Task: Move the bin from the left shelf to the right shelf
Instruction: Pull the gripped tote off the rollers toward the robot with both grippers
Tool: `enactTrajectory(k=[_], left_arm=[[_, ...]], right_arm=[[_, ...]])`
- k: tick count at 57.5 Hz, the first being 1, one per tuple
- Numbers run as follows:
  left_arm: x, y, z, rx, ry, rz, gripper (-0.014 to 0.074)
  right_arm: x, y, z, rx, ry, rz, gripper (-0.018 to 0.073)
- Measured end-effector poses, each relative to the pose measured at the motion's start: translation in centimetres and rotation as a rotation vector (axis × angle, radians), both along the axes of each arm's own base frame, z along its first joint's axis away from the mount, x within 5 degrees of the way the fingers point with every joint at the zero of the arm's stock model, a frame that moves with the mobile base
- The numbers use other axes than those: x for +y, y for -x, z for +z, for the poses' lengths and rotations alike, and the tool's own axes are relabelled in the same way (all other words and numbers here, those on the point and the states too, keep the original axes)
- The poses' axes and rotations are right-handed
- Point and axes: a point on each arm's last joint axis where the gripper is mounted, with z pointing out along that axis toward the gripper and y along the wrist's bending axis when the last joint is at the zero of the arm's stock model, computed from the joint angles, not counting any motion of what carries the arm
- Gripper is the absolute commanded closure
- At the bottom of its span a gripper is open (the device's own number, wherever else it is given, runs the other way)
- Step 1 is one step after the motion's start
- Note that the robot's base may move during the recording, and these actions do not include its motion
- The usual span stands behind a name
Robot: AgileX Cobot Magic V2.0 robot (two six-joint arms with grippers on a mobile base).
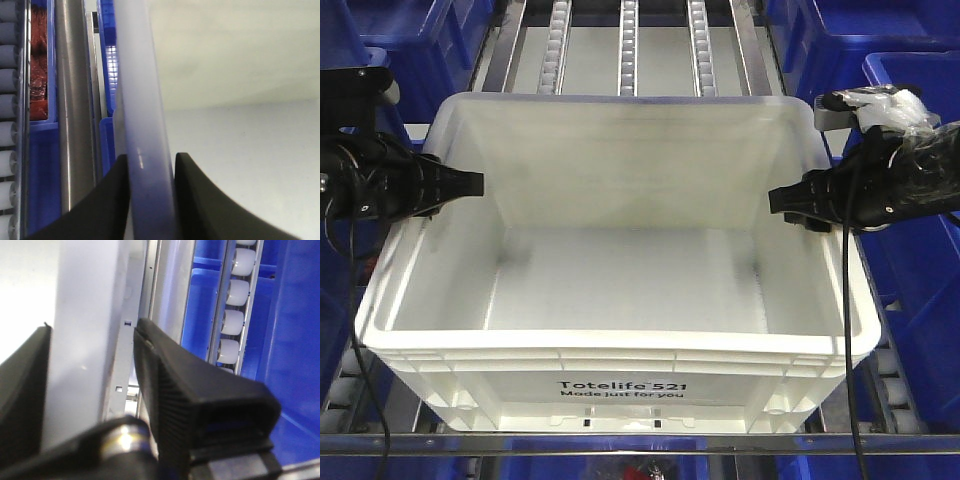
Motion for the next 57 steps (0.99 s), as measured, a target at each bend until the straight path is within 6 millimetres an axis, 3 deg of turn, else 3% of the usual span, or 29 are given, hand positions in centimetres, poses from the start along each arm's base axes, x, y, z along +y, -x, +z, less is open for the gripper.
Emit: enactTrajectory(k=[26, 44, 57], left_arm=[[0.0, 0.0, 0.1, -0.007, 0.001, 0.000, 0.0604], [0.3, 1.3, 1.1, -0.018, -0.007, -0.005, 0.0604], [0.5, 1.8, 1.9, -0.044, -0.003, -0.005, 0.0604]], right_arm=[[0.0, 0.0, 0.0, -0.006, 0.011, 0.016, 0.0564], [0.1, 0.1, 0.0, 0.002, 0.006, 0.022, 0.0564], [0.1, 0.9, 1.1, -0.027, -0.004, 0.026, 0.0564]])
